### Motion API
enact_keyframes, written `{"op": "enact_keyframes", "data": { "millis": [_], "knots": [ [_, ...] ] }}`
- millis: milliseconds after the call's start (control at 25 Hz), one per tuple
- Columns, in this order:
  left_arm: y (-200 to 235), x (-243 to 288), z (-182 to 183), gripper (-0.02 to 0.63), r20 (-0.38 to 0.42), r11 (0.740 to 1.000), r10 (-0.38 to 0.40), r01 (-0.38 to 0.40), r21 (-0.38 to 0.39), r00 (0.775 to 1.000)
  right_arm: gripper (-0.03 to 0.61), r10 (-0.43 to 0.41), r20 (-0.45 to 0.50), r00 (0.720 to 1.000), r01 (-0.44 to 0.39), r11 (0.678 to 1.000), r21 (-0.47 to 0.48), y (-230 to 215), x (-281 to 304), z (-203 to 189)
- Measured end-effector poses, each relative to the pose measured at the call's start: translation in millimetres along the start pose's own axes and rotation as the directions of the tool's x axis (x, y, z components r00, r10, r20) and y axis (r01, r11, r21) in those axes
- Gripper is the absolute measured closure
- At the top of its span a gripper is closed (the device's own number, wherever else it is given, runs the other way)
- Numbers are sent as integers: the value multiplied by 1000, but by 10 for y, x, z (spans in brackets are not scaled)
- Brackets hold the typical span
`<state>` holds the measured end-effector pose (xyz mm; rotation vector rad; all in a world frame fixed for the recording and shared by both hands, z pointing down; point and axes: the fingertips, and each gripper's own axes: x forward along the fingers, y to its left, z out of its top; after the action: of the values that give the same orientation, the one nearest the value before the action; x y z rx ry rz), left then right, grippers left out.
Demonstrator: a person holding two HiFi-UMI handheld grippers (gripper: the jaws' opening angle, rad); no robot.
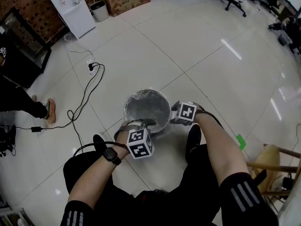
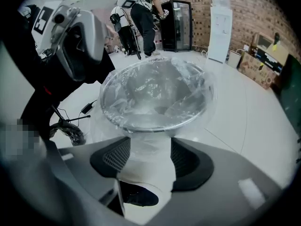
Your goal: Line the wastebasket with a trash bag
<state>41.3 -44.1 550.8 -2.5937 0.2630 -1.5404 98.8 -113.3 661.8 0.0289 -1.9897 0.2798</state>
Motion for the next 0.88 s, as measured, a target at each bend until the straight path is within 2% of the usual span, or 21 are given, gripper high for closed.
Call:
{"op": "enact_keyframes", "data": {
  "millis": [120,280,400,480,520,600,720,760,880],
  "knots": [
    [231,-245,-121,445,20,996,29,-27,-79,999,301,8,-5,1000,-8,1000,12,30,-119,-17],
    [492,-532,-262,443,38,987,84,-78,-138,996,301,1,47,999,-6,996,92,26,-355,21],
    [697,-736,-252,443,77,977,129,-114,-178,989,301,-63,120,991,49,992,116,-83,-662,150],
    [817,-868,-247,443,88,975,149,-132,-180,985,313,-140,154,978,120,984,133,-186,-902,236],
    [875,-938,-253,443,90,974,157,-139,-182,983,349,-188,167,968,165,976,142,-233,-1042,300],
    [989,-1094,-262,443,104,969,169,-146,-199,980,466,-282,194,940,256,955,147,-294,-1354,497],
    [1119,-1308,-246,443,152,959,183,-142,-246,971,547,-367,246,897,334,928,165,-267,-1750,869],
    [1144,-1358,-231,443,169,956,185,-138,-257,968,570,-374,259,891,336,925,180,-219,-1831,978],
    [1168,-1476,-179,443,199,955,186,-130,-266,962,572,-367,300,880,319,927,198,0,-1978,1265]
  ]
}}
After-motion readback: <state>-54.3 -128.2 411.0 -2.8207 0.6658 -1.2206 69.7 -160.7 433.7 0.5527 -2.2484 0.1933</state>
